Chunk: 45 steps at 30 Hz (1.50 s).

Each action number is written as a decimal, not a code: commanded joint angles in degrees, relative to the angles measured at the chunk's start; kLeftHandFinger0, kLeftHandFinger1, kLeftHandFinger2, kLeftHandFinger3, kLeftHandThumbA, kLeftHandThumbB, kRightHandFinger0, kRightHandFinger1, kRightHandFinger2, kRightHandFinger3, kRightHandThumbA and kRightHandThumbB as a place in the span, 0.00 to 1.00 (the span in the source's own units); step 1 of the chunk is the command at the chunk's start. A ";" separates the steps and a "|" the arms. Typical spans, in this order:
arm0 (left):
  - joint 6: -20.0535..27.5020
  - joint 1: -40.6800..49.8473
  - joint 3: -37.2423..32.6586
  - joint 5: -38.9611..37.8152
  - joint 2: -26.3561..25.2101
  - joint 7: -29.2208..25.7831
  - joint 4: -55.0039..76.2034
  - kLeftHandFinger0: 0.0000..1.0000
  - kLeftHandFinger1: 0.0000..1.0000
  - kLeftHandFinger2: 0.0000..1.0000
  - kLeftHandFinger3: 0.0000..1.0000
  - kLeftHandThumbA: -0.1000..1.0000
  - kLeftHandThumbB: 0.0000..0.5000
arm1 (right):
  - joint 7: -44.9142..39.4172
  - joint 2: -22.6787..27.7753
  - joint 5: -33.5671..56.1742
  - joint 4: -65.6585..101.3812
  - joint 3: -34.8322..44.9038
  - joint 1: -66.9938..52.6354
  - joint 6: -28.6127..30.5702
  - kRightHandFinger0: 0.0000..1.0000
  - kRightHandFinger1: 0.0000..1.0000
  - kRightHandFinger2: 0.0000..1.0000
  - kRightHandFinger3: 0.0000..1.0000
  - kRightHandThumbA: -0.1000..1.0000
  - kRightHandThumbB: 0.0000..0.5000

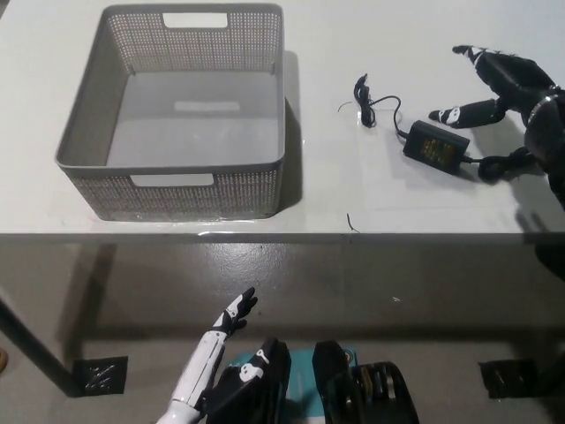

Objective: Use the right hand to pick up a black power cord and place it into a container on the left hand side

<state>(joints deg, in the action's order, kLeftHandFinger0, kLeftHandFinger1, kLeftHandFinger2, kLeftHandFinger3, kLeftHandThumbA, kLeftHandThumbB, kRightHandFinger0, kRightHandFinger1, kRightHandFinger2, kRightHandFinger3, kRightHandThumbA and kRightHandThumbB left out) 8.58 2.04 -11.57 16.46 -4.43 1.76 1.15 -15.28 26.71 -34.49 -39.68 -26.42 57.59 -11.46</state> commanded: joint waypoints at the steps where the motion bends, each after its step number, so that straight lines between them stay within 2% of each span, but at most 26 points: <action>1: 1.39 -1.29 0.26 -0.55 -0.21 0.25 1.67 1.00 1.00 1.00 1.00 0.74 0.00 | -1.51 0.81 -1.46 -3.39 -0.32 5.10 0.11 1.00 1.00 1.00 1.00 0.80 1.00; 9: 1.72 -1.32 0.31 -0.39 -0.07 -0.12 1.23 1.00 1.00 1.00 1.00 0.74 0.00 | -0.74 -0.48 -1.25 -5.42 -1.04 4.42 1.84 1.00 1.00 1.00 1.00 0.87 1.00; 13: 1.19 -1.61 0.32 -0.10 -0.24 0.01 1.42 1.00 1.00 1.00 1.00 0.73 0.00 | 0.37 -1.83 -1.29 -8.66 -1.63 4.90 2.88 1.00 1.00 1.00 1.00 0.85 1.00; 19: 0.36 -2.04 0.19 0.15 -0.22 0.24 1.78 1.00 1.00 1.00 1.00 0.73 0.00 | 2.31 -3.76 -1.64 -13.17 -2.60 4.85 4.86 1.00 1.00 1.00 1.00 0.90 1.00; 29: 0.20 -3.10 0.25 0.11 -0.48 0.43 1.42 1.00 1.00 1.00 1.00 0.73 0.01 | 2.27 -5.08 -1.13 -16.01 -2.37 5.79 5.25 1.00 1.00 1.00 1.00 0.88 1.00; 36: 0.23 -3.31 0.22 0.42 -0.61 0.31 1.46 1.00 1.00 1.00 1.00 0.77 0.06 | 3.82 -7.04 -1.31 -22.30 -2.96 6.95 7.09 1.00 1.00 1.00 1.00 0.85 1.00; 45: 0.32 -4.53 0.49 -0.40 -0.69 0.58 1.50 1.00 1.00 1.00 1.00 0.73 0.04 | 5.39 -9.87 -1.62 -32.72 -4.46 9.89 8.66 1.00 1.00 1.00 1.00 0.82 1.00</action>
<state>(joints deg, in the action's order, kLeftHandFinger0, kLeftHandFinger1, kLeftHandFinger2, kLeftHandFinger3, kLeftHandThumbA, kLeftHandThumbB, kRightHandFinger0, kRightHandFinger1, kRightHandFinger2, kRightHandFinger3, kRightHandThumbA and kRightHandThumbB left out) 8.16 -1.20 -11.45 16.59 -4.82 1.94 1.16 -13.38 18.08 -35.16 -69.57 -30.09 63.08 -4.98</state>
